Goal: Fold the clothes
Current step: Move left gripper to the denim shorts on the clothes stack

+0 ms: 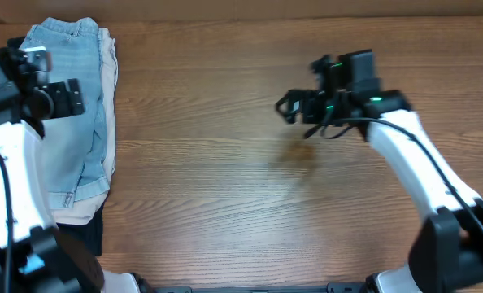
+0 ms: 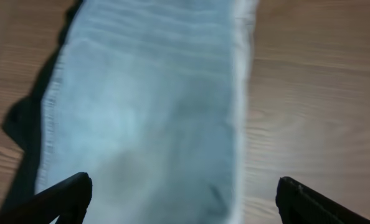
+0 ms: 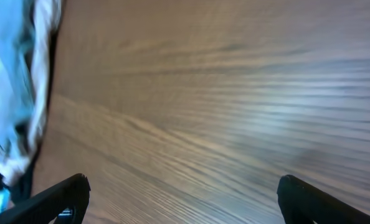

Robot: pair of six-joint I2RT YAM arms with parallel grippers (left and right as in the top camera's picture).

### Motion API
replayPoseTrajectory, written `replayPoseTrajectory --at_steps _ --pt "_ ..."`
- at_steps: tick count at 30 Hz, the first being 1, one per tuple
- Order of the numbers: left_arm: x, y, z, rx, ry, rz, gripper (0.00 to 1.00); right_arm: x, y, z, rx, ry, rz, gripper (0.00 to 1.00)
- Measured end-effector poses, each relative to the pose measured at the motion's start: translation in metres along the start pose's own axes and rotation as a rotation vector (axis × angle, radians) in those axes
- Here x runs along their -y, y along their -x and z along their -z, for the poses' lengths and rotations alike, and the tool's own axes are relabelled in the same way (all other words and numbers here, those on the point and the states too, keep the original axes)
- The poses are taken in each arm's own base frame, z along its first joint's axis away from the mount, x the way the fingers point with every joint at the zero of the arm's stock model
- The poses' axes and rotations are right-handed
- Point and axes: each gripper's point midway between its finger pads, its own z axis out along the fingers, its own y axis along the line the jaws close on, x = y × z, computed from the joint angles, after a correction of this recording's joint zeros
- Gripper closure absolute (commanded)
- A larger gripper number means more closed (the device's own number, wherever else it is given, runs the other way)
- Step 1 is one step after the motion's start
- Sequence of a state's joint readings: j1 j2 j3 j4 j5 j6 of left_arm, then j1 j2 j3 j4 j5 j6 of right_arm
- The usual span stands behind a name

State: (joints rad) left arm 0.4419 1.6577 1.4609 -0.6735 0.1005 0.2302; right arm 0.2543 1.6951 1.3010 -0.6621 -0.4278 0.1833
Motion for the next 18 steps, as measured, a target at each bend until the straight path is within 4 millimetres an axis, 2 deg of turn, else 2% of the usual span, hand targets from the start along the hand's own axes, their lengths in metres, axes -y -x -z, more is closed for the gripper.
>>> replayPoseTrajectory --at_steps 1,5,9,11,14,18 --pt "-0.009 0.002 -0.008 -0.001 0.01 0.002 0.04 -0.006 -0.006 -0.013 -0.023 -0.002 0.02 0.0" --pt "-0.046 0.016 -0.029 0.008 0.035 0.03 0.06 -0.024 -0.023 -0.042 -0.076 -0.008 0.079 0.0" --pt "-0.093 0.037 -0.038 0.057 0.056 0.081 0.1 -0.04 -0.032 -0.059 -0.089 -0.015 0.136 0.0" --pt "-0.112 0.04 -0.043 0.07 0.064 0.099 0.12 -0.047 -0.033 -0.063 -0.081 -0.017 0.16 0.0" --pt "-0.134 0.033 -0.054 0.062 0.071 0.104 0.13 -0.058 -0.033 -0.066 -0.064 -0.013 0.193 0.0" --pt "-0.135 0.01 -0.086 0.001 0.038 0.097 0.1 -0.065 -0.035 -0.069 -0.062 -0.012 0.211 0.0"
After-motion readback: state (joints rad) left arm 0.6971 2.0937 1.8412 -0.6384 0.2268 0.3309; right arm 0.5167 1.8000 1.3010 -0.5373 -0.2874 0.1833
